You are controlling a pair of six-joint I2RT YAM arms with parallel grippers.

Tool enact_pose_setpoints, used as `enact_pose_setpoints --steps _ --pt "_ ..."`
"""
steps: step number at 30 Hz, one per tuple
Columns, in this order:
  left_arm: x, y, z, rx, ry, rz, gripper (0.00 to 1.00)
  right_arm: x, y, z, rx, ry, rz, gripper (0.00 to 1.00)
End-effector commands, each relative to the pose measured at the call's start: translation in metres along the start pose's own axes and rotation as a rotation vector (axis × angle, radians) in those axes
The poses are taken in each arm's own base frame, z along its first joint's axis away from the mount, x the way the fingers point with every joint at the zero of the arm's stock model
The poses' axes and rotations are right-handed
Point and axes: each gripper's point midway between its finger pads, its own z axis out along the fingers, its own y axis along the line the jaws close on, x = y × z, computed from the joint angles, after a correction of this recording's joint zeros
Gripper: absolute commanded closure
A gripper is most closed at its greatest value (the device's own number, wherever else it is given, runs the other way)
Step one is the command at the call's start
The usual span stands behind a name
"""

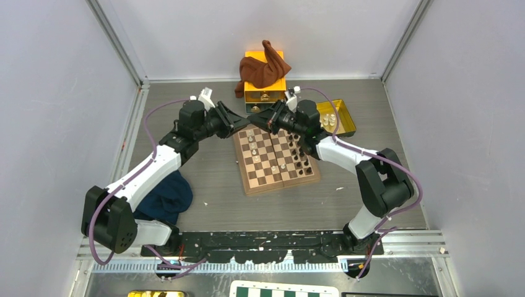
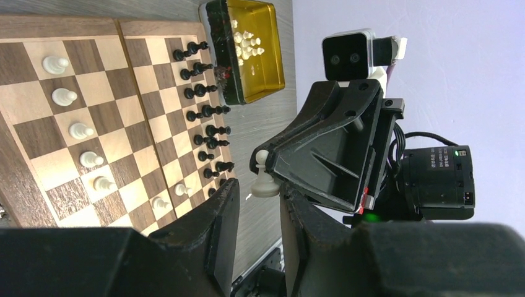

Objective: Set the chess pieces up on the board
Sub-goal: Place the chess piece on the chessboard.

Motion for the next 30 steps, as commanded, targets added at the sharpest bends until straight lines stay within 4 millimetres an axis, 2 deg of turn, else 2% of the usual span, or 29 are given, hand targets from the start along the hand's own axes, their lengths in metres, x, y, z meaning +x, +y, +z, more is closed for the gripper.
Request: enact_pose_setpoints --steps 1,28,30 --pt "-0.008 -0.013 -0.001 0.062 -0.02 0.007 0.69 0.001 0.025 -0.001 -0.087 0.011 -0.034 0.99" --pt "-0.011 -0.011 0.003 0.073 -0.02 0.004 0.72 0.028 0.037 0.012 -0.136 0.104 0.007 0.99" --pt "-0.011 -0.011 0.002 0.075 -0.02 0.003 0.75 0.029 0.038 0.012 -0.139 0.109 0.008 0.99"
